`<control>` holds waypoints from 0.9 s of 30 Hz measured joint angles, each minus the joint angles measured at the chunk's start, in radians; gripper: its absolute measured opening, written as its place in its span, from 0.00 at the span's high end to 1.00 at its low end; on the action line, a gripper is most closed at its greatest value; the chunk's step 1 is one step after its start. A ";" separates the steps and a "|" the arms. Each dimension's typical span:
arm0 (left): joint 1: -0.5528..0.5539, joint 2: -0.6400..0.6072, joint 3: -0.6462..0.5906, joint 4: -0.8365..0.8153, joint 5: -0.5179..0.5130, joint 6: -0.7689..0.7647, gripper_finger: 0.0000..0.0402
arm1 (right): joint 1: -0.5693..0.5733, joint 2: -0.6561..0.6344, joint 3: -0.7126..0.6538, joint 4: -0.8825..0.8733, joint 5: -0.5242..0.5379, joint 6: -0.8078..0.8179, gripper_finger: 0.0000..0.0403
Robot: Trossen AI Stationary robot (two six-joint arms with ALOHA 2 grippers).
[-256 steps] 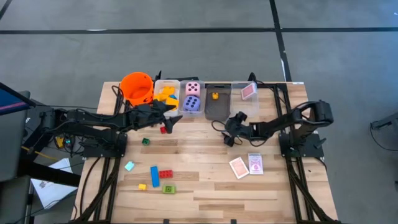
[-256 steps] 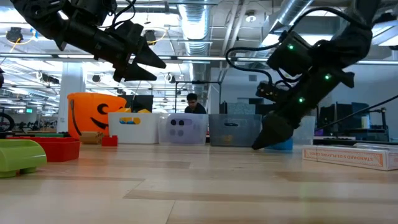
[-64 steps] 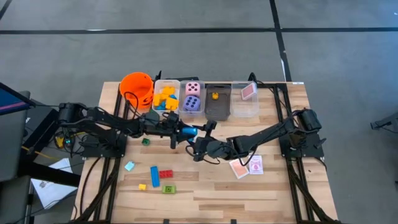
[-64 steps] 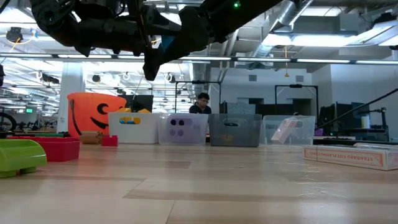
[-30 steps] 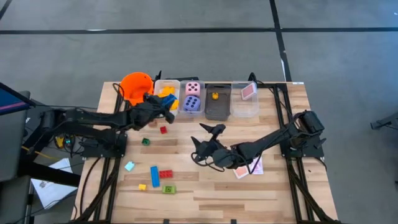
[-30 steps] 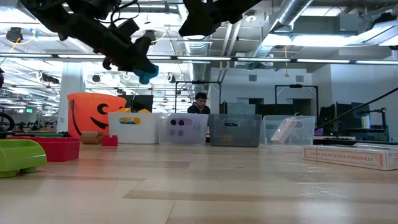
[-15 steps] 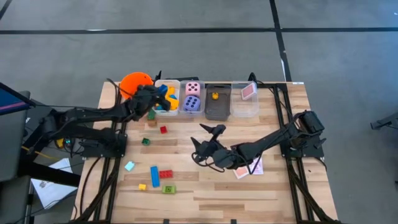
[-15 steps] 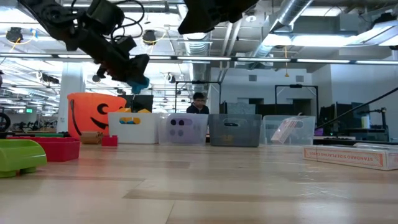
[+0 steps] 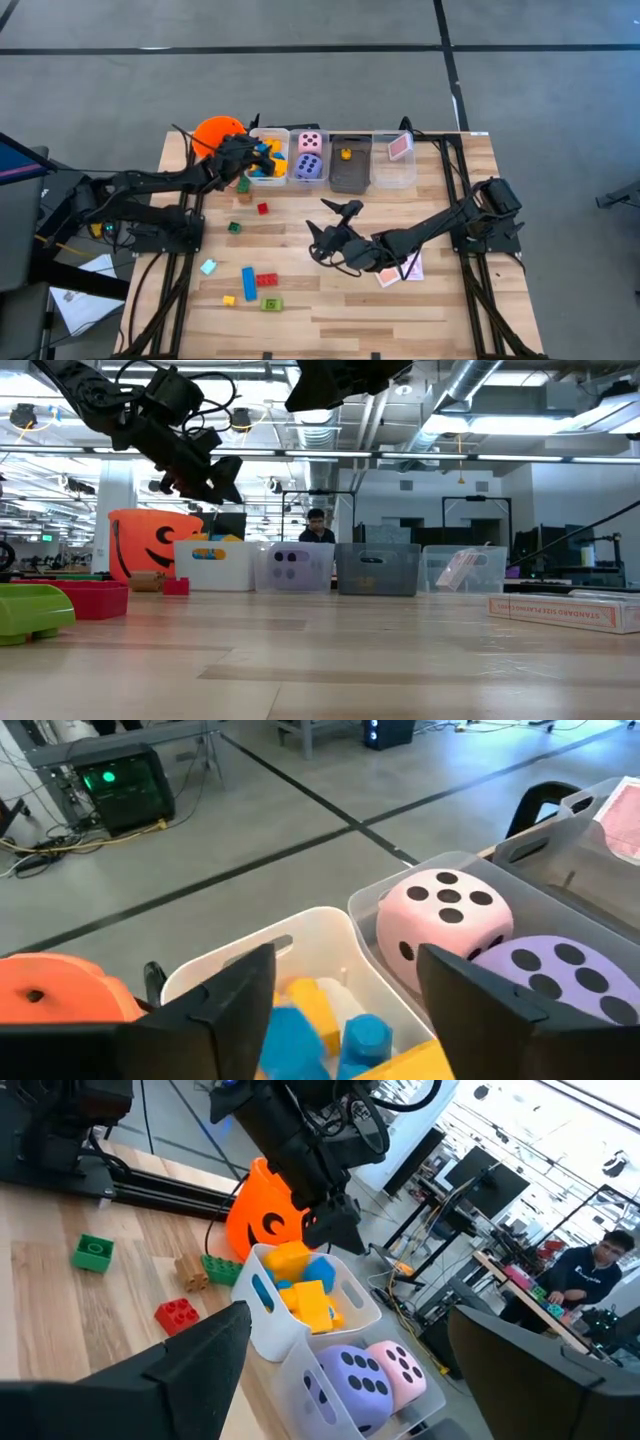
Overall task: Pick & Place Toys
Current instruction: Put the red game piece into the black bin
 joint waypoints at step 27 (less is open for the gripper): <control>-0.644 -0.001 0.000 0.341 0.732 0.001 0.31 | 0.226 -0.238 -0.001 -1.108 -0.366 0.841 0.17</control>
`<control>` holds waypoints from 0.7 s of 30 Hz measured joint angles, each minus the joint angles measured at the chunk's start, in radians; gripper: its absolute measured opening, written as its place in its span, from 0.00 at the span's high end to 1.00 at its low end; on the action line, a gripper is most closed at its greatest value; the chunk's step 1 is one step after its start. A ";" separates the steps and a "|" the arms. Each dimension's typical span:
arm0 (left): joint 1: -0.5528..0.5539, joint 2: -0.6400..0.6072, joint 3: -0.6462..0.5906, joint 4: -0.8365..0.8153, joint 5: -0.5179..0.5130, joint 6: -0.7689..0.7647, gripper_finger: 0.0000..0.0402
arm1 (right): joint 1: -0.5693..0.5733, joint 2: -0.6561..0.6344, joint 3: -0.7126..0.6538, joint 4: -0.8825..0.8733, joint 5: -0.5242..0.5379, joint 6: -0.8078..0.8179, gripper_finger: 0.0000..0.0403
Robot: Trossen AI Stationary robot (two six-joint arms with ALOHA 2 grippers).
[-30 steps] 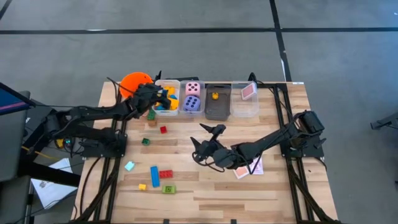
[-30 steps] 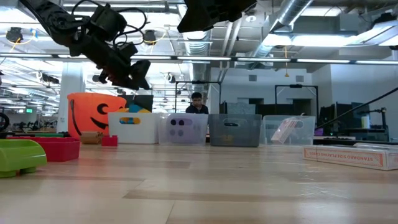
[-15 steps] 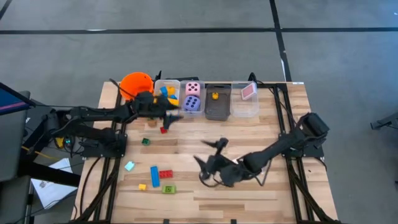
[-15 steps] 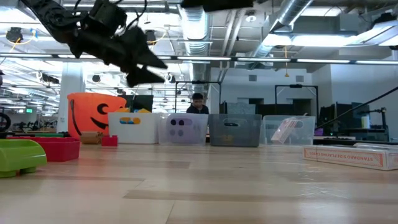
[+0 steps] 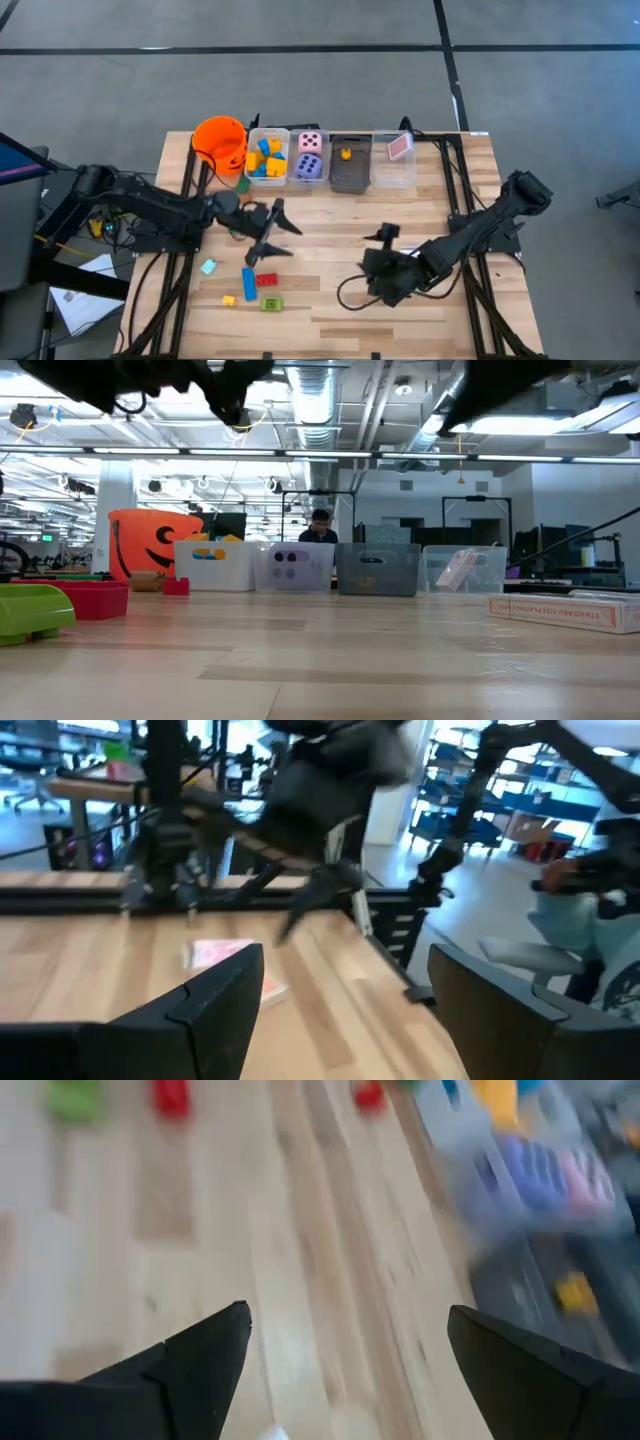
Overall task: Pick & Place Toys
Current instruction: Put the red game piece into the black bin
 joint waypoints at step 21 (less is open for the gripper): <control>-0.180 0.000 0.000 -0.016 -0.192 0.071 0.31 | 0.092 0.002 -0.060 -0.405 0.212 0.808 0.17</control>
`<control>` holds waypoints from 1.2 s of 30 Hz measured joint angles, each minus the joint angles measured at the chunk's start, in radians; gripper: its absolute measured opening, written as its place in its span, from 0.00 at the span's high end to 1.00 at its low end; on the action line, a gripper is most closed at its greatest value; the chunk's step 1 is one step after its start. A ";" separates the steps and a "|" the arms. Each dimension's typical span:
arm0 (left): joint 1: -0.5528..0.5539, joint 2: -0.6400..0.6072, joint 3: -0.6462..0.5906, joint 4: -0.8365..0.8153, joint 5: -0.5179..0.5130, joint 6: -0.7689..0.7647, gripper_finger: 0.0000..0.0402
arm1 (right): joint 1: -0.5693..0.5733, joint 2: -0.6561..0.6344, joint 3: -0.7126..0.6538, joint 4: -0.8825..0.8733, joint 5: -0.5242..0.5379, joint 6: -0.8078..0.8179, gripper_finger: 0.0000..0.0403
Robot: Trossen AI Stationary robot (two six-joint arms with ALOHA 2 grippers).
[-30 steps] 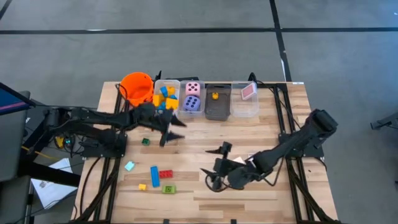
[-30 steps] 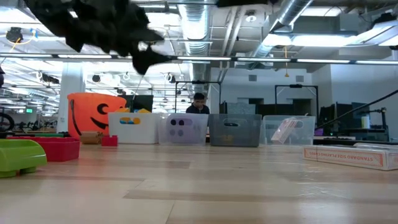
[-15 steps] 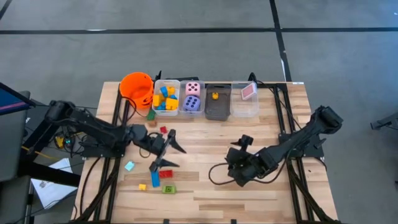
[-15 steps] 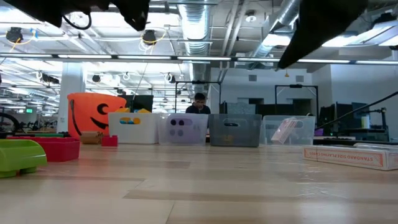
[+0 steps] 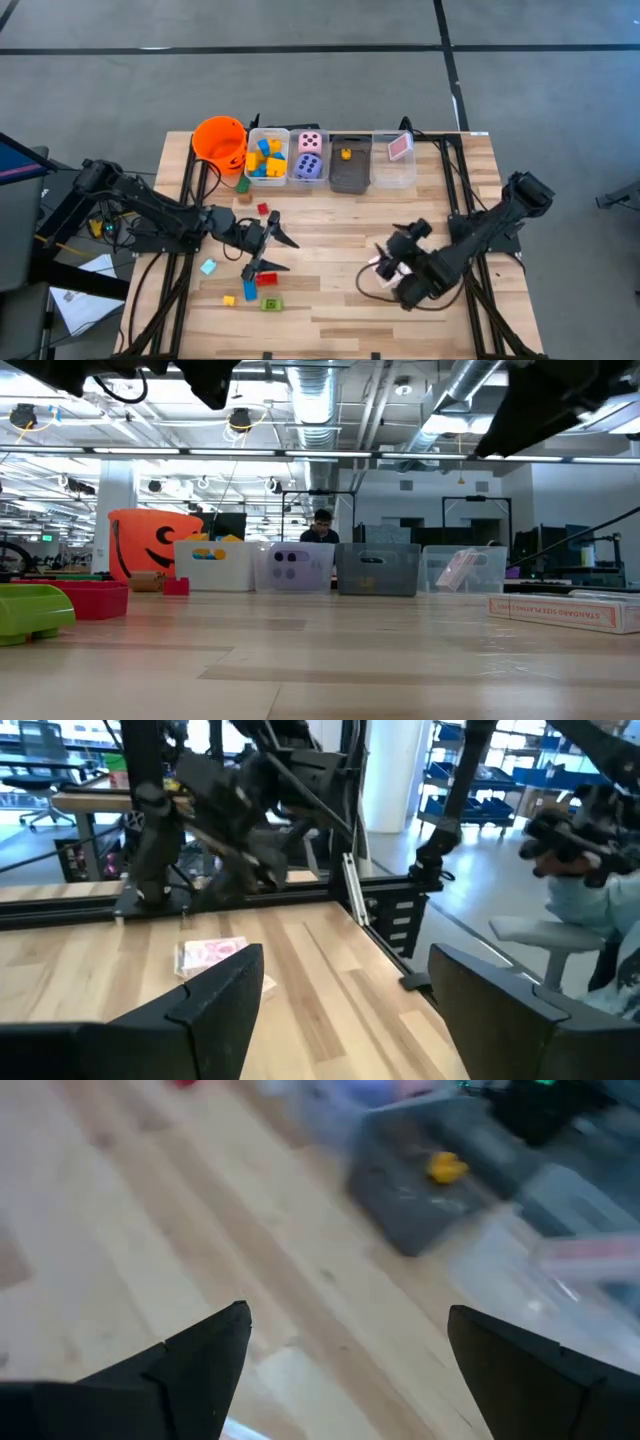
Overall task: Pick & Place Toys
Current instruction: Put the red game piece into the black bin
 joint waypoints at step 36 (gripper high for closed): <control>0.131 -0.143 0.276 -1.428 -0.538 -0.355 0.37 | -0.137 0.198 0.127 0.327 0.024 -0.452 0.17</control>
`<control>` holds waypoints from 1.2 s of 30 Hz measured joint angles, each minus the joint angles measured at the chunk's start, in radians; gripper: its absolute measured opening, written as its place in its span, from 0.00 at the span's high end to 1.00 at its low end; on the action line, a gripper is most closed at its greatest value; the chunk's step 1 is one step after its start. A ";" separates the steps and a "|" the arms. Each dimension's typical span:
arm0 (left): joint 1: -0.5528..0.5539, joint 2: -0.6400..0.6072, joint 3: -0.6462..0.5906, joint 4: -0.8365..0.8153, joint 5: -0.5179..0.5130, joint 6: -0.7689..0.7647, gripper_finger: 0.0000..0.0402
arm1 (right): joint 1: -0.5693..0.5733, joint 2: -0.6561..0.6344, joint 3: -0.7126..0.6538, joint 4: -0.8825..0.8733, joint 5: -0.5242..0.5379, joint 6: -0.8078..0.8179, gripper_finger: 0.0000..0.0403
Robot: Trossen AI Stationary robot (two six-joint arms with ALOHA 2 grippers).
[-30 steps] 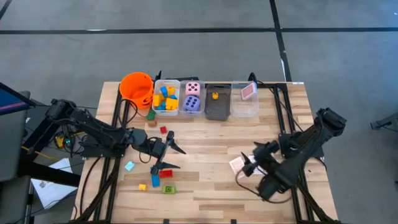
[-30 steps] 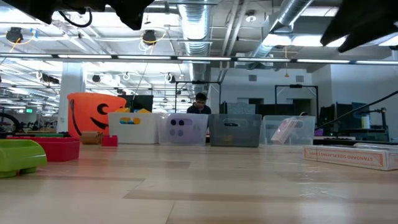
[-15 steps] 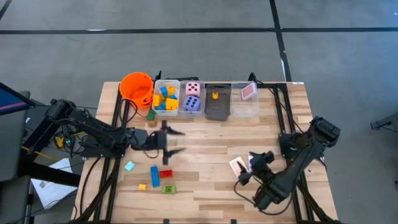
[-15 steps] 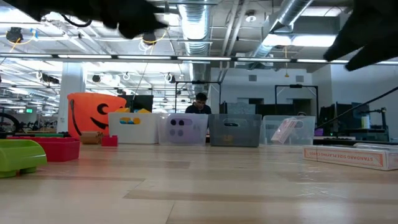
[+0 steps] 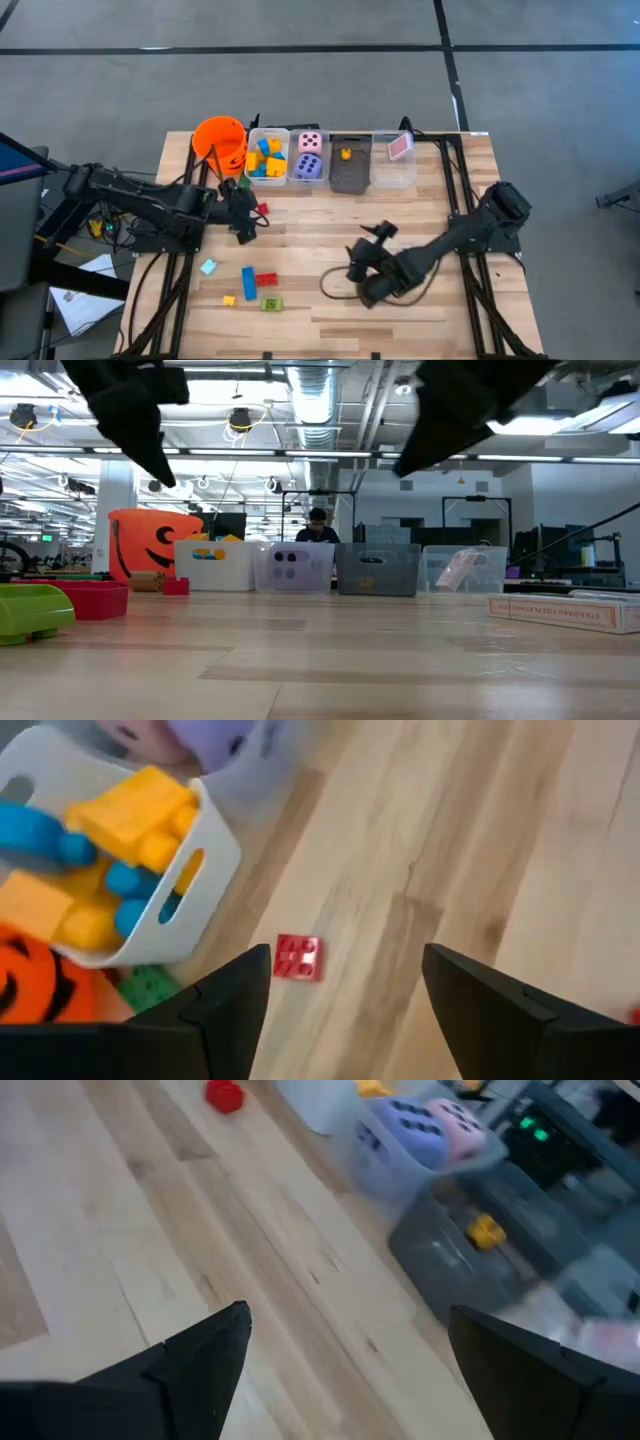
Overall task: Pick & Place Toys
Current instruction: Put the red game piece into the black bin
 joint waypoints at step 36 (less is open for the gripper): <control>0.349 0.543 0.000 0.196 0.253 0.257 0.27 | -0.065 0.003 -0.038 0.283 -0.151 -0.252 0.17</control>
